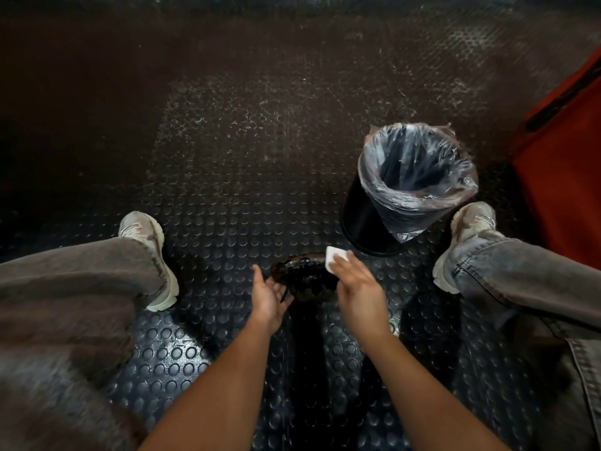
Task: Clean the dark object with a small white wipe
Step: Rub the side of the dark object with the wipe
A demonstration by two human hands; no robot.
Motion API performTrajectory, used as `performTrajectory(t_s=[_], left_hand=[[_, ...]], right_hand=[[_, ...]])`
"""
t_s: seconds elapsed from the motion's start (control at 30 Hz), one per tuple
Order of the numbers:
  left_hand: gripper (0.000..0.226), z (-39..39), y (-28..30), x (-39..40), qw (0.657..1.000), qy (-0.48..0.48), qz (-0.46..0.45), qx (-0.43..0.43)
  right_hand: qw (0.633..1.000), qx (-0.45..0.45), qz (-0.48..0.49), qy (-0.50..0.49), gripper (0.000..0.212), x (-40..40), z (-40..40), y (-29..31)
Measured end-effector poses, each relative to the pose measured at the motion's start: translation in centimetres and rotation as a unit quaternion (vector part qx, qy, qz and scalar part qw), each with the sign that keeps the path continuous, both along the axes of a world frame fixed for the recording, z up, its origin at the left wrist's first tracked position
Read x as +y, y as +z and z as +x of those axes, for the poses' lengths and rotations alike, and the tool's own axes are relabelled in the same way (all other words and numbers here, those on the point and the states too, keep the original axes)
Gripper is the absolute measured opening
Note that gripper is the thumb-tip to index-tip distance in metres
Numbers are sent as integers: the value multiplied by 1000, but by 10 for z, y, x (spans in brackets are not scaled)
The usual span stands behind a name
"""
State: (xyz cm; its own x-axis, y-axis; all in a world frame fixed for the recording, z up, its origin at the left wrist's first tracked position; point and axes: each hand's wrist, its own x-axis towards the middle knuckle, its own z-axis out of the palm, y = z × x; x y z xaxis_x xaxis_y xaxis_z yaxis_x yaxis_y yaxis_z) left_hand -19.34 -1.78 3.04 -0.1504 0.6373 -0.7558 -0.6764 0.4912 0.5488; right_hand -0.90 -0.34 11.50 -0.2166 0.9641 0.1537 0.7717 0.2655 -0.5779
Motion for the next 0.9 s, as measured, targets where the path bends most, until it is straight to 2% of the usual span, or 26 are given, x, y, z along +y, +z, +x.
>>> performTrajectory(t_s=[0.1, 0.17, 0.3, 0.37, 0.47, 0.53, 0.6, 0.67, 0.7, 0.8, 0.9], left_hand=[[83, -1, -3, -1, 1000, -3, -4, 1], [79, -2, -4, -1, 1000, 0, -10, 2], [78, -2, -7, 0, 1000, 5, -10, -5], [81, -2, -7, -1, 1000, 4, -9, -6], [81, -1, -5, 1, 1000, 3, -9, -6], [81, -1, -5, 1, 1000, 6, -11, -8], [82, -1, -5, 0, 1000, 4, -12, -6], [83, -1, -4, 0, 1000, 3, -11, -7], [83, -2, -3, 0, 1000, 5, -11, -7], [83, -2, -3, 1, 1000, 7, -16, -8], [86, -2, -3, 1, 1000, 10, -15, -6]], right_hand=[[971, 111, -93, -190, 34, 3, 7, 2], [955, 116, -135, -238, 31, 16, 7, 5], [978, 89, -113, -152, 33, 33, -6, 19], [996, 37, -50, -59, 36, 28, -13, 17], [998, -30, 22, 44, 39, 13, -2, 1], [1000, -2, 14, 25, 41, 4, 5, -6], [990, 91, -52, -92, 41, -2, 6, -5], [952, 162, -125, -229, 36, 9, 4, 0], [937, 174, -148, -265, 33, 15, 3, 2], [950, 156, -147, -226, 27, 31, -2, 14], [991, 70, -63, -97, 32, 29, -16, 18]])
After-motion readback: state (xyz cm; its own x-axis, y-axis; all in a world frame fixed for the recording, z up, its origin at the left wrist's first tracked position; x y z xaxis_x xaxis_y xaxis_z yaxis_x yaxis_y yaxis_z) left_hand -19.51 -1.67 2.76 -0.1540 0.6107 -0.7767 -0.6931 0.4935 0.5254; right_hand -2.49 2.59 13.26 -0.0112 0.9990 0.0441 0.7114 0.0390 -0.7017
